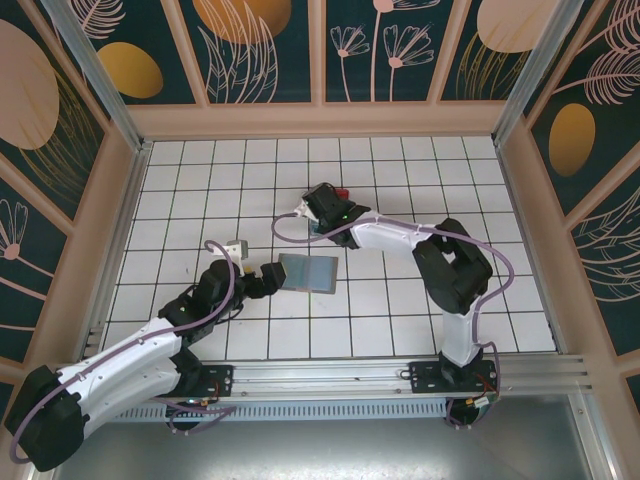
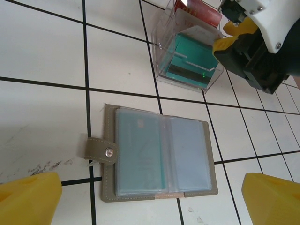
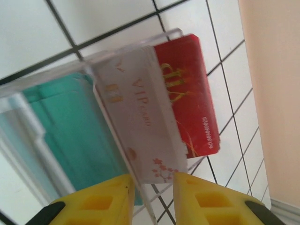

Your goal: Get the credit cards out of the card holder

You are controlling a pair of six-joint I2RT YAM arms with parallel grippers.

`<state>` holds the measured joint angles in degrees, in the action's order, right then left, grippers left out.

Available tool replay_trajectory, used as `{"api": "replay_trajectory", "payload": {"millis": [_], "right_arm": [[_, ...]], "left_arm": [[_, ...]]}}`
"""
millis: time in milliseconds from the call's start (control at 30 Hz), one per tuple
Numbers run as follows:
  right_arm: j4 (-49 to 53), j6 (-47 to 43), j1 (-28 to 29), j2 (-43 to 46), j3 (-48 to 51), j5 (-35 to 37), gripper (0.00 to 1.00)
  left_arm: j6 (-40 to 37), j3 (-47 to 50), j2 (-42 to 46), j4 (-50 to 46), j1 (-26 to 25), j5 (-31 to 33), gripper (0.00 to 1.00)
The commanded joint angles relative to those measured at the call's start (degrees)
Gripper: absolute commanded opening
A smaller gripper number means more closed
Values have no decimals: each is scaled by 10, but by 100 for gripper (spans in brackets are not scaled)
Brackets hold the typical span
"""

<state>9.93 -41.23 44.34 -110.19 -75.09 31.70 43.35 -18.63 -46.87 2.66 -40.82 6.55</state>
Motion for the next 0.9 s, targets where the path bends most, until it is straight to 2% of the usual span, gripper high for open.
{"api": "replay_trajectory", "payload": {"millis": [0,233,400,667,867], "right_arm": [[-19,24,-9,-1,-24,32,29],[-15,69,-18,16,-32,28,30],[-1,165,-17,62,-21,5,30],[11,367,-20,176,36,-90,31],[2,496,-27,236,93,-209,33]], "left_arm": [[0,7,8,-5,2,8,99],[1,5,1,-4,2,8,99],[3,1,-9,-4,2,5,99],[7,-33,-65,-1,2,-10,98],[18,-60,-126,18,1,-47,91]]}}
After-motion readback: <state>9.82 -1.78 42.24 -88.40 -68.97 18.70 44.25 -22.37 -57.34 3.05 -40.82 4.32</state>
